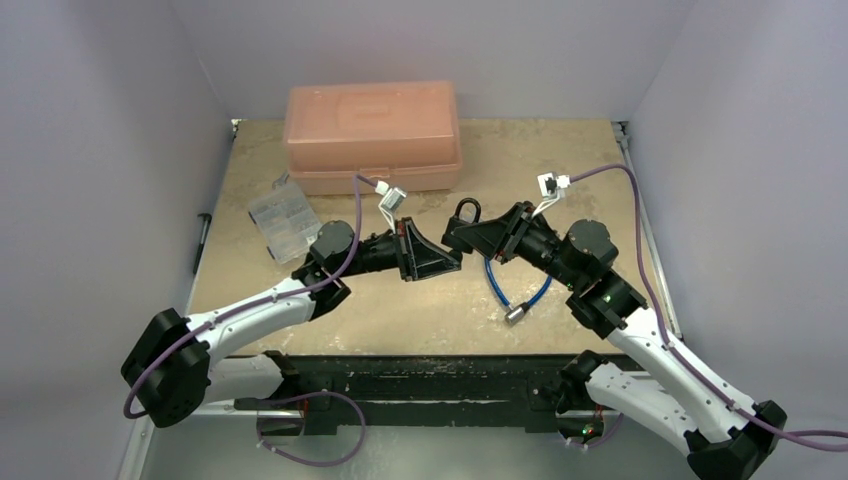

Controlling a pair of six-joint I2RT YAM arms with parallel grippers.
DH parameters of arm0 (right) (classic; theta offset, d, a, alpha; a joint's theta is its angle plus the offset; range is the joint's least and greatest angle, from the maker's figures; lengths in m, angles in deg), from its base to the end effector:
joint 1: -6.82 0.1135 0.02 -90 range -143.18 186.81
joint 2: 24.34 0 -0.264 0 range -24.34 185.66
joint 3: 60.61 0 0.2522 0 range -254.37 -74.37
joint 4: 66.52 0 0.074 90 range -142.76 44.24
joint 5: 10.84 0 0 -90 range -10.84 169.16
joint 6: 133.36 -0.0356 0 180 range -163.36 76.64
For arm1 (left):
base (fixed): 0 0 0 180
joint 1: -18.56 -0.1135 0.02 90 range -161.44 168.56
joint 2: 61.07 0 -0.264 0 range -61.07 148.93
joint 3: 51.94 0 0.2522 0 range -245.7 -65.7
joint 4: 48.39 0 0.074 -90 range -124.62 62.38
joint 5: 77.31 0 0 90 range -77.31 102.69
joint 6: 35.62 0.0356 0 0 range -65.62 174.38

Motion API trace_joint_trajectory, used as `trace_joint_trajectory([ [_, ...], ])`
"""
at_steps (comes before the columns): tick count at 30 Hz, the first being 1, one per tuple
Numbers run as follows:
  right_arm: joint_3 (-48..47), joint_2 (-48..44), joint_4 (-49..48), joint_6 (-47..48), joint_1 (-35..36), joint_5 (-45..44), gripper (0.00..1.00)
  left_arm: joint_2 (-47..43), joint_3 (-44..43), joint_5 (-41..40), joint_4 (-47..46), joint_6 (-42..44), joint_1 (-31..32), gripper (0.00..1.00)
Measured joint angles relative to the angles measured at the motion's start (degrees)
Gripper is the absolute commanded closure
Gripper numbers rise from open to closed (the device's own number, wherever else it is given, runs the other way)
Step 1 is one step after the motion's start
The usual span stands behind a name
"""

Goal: Unlock with the key

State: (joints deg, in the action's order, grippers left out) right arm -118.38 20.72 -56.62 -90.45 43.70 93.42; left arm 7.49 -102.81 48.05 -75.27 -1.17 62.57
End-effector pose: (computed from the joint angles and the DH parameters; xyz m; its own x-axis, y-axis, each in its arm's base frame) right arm 0.1450 0.1198 0.3612 -0.5435 0.4797 -0.6889 -0.5587 0.4057 0.7233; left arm 0.1766 -0.1993 0.2991 -0.7411 -0.2191 -0.6346 0.6477 0.0158 -0.7618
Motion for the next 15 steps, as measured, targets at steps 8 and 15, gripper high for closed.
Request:
trace_joint_trajectory([
  [8,0.3,-0.1,0.3,0.4,-0.2,-0.9,1.0,0.0,-1.5,-0.7,4.2,1.8,0.0,1.0],
  [15,0.3,-0.1,0.5,0.8,-0.2,-1.7,1.0,-1.3,-3.9,-3.0,11.5,5.6,0.4,1.0],
])
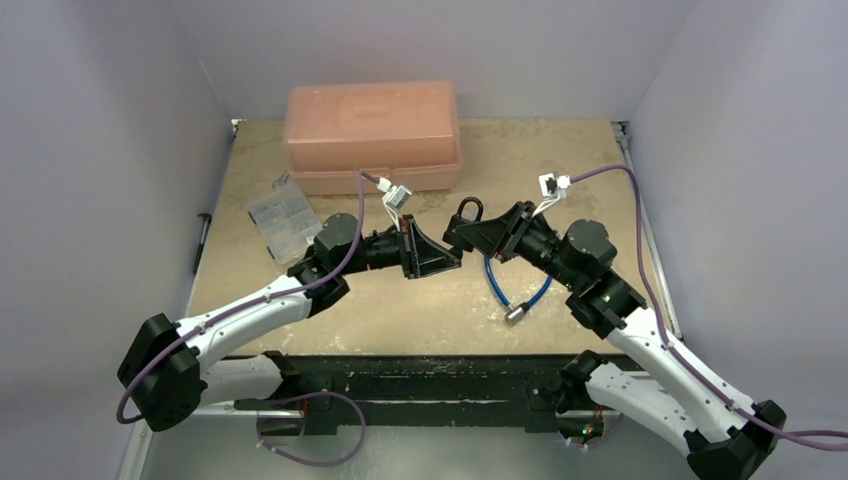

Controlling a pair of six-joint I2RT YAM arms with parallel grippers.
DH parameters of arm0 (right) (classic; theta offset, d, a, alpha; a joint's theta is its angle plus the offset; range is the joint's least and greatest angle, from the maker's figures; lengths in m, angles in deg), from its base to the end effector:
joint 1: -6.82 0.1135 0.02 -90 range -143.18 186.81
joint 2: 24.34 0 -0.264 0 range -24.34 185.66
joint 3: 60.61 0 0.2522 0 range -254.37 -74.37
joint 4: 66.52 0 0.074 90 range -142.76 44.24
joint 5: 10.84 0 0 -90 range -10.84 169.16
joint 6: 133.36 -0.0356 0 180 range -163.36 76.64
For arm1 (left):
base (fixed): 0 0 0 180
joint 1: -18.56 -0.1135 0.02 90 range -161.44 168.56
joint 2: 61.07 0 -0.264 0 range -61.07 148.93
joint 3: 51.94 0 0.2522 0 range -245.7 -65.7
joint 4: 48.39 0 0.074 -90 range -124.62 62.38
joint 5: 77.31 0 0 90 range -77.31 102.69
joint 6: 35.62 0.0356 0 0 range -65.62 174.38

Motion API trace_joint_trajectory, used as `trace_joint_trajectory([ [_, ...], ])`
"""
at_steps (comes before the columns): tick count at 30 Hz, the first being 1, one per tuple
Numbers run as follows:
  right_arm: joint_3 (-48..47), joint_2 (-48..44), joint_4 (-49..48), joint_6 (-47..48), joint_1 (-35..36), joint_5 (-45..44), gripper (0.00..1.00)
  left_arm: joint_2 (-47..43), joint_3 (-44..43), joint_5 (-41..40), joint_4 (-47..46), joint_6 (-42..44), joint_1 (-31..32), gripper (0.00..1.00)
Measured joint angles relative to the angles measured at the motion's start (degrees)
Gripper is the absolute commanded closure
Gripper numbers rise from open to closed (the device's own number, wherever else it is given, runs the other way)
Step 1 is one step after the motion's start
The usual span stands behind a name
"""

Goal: Unlock with the key

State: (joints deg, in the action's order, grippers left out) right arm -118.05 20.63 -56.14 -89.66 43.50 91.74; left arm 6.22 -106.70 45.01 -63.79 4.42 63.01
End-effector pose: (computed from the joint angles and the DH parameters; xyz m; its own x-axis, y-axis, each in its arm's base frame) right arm 0.1463 0.1186 0.3585 -0.5275 0.4869 -0.6962 -0.5445 0.4352 0.7170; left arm 0.1781 -0.2014 0.3075 -0.7219 -0.1981 -0.6630 0.6533 0.1207 -0.7474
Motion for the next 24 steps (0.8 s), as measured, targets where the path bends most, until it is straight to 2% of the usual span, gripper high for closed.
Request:
trace_joint_trajectory([
  [11,0.0,2.6,1.2,-0.1,0.0,-1.6,1.0,-0.5,-2.7,-5.2,10.7,5.8,0.3,1.0],
  [20,0.0,4.2,1.7,-0.2,0.2,-2.4,1.0,-1.4,-3.4,-8.7,15.9,9.1,0.7,0.99],
  [21,0.0,4.2,1.8,-0.2,0.3,-2.4,1.0,-1.5,-3.5,-8.7,16.3,9.4,0.7,0.93],
  [24,0.0,4.1,1.9,-0.2,0.5,-2.4,1.0,-2.1,-3.6,-8.8,17.4,10.6,0.7,0.66],
])
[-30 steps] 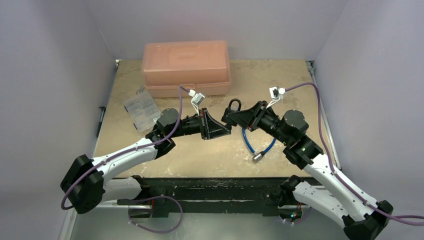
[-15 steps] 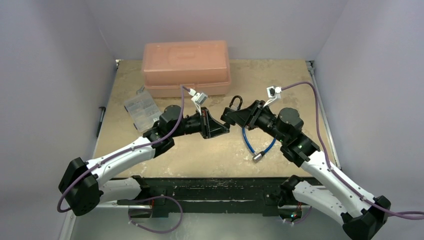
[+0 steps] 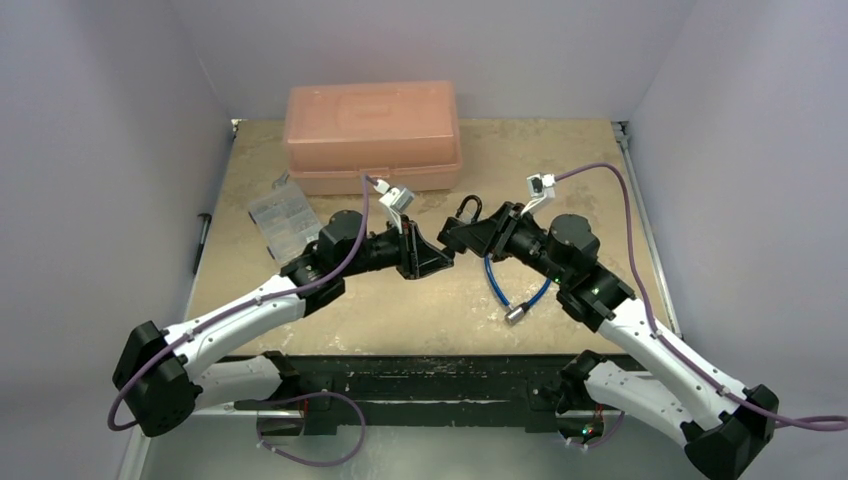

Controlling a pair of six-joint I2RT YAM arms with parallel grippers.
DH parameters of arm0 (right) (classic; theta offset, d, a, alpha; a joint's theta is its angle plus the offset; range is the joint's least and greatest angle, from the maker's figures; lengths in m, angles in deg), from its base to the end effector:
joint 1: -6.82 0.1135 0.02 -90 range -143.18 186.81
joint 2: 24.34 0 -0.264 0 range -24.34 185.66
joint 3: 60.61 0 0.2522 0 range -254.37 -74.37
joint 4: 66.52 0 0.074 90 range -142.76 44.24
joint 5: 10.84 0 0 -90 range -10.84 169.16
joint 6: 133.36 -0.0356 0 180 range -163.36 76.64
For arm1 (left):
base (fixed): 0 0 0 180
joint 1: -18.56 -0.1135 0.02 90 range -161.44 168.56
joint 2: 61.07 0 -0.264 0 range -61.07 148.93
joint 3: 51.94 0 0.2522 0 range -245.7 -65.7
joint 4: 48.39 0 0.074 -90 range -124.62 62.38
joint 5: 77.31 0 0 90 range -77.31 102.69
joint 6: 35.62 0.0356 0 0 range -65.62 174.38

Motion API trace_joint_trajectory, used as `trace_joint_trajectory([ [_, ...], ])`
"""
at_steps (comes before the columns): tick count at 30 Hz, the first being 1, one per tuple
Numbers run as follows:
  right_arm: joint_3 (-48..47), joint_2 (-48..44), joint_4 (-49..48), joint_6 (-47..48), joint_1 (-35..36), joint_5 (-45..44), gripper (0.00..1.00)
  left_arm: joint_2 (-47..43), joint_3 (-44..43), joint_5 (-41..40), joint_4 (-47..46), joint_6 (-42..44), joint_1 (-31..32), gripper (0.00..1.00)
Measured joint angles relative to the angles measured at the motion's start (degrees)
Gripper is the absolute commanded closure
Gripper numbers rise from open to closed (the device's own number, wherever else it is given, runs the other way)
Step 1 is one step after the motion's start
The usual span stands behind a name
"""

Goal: Unlock with the key

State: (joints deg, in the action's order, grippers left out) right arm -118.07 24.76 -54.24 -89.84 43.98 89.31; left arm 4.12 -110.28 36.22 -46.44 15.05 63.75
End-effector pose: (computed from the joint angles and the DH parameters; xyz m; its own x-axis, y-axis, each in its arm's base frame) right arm 0.1599 0.1291 0.3423 -0.5703 0.4634 -0.6783 -0.4664 0.4970 0.7317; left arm 0.1767 -0.1980 0.3067 -0.6719 -0.1482 -0.7257 0.6499 0.3521 -0.6736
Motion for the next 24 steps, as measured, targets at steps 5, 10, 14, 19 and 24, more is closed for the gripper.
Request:
trace_joint_trajectory([
  [5,0.0,-0.8,2.0,0.5,0.3,0.2,1.0,-2.0,0.0,-2.8,2.0,1.6,-0.4,0.47],
  [10,0.0,-1.4,2.9,0.7,0.4,1.4,1.0,-5.0,0.0,-3.6,2.9,1.4,-0.9,0.35],
  [14,0.0,-1.7,3.1,0.7,0.4,2.6,1.0,-6.7,-0.5,-2.7,3.3,1.0,-1.0,0.19],
  [19,0.0,-3.1,2.5,0.7,0.4,5.1,1.0,-7.7,-1.4,-0.2,3.1,-0.6,-1.7,0.17],
  [24,0.0,-5.1,0.2,0.4,0.4,8.0,1.0,-8.3,-2.0,2.4,2.3,-1.9,-1.9,0.27],
])
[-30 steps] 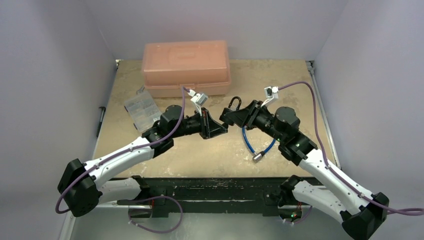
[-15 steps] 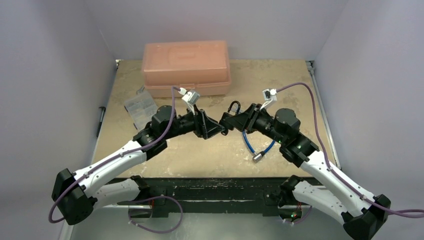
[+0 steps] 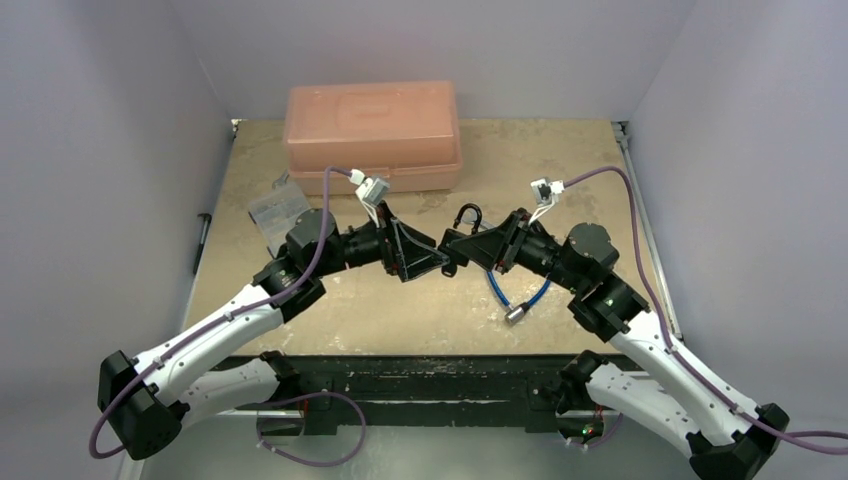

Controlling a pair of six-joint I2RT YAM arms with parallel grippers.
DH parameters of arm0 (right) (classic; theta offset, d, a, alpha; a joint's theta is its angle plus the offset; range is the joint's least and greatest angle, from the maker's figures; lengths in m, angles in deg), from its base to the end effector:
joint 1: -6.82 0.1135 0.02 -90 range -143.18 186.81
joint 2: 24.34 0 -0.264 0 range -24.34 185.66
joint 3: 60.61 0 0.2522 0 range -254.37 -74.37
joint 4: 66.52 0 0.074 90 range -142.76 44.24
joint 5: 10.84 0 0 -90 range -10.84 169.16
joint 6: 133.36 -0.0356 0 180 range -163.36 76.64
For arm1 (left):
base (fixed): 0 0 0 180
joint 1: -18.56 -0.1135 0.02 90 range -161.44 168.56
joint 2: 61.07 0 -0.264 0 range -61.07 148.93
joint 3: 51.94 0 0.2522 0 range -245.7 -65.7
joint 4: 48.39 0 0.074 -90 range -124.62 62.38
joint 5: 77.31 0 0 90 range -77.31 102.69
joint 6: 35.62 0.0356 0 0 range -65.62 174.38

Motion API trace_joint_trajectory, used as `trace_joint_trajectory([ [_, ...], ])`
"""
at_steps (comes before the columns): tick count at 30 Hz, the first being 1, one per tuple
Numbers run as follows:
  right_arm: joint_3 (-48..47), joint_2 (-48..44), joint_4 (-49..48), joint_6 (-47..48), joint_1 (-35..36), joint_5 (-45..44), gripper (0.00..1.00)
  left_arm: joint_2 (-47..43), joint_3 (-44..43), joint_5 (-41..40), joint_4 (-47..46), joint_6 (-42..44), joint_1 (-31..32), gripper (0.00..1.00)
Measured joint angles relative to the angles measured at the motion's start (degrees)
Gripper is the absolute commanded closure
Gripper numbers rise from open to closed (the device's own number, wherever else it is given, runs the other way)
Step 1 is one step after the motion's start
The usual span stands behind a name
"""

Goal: Unlock with the key

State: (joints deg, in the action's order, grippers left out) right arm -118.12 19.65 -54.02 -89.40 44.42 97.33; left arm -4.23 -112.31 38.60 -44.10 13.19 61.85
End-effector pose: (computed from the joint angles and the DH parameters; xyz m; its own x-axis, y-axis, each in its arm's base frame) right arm 0.1383 0.1205 0.3577 -0.5853 0.4125 -0.6980 -0.5840 0.3827 0.7159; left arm 0.1592 -0.1713 0.3486 -0.6229 -0.2270 -0.7486 0.6971 0.2732 -0.6629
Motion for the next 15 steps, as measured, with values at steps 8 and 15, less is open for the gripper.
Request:
trace_joint_trajectory([
  [8,0.0,-0.2,-4.2,-1.0,0.0,5.2,1.0,-0.2,0.0,5.0,-6.9,-4.9,0.0,0.37],
  [15,0.0,-0.2,-6.4,-1.6,0.0,7.0,1.0,1.3,0.2,8.3,-12.5,-7.8,-0.3,0.42],
])
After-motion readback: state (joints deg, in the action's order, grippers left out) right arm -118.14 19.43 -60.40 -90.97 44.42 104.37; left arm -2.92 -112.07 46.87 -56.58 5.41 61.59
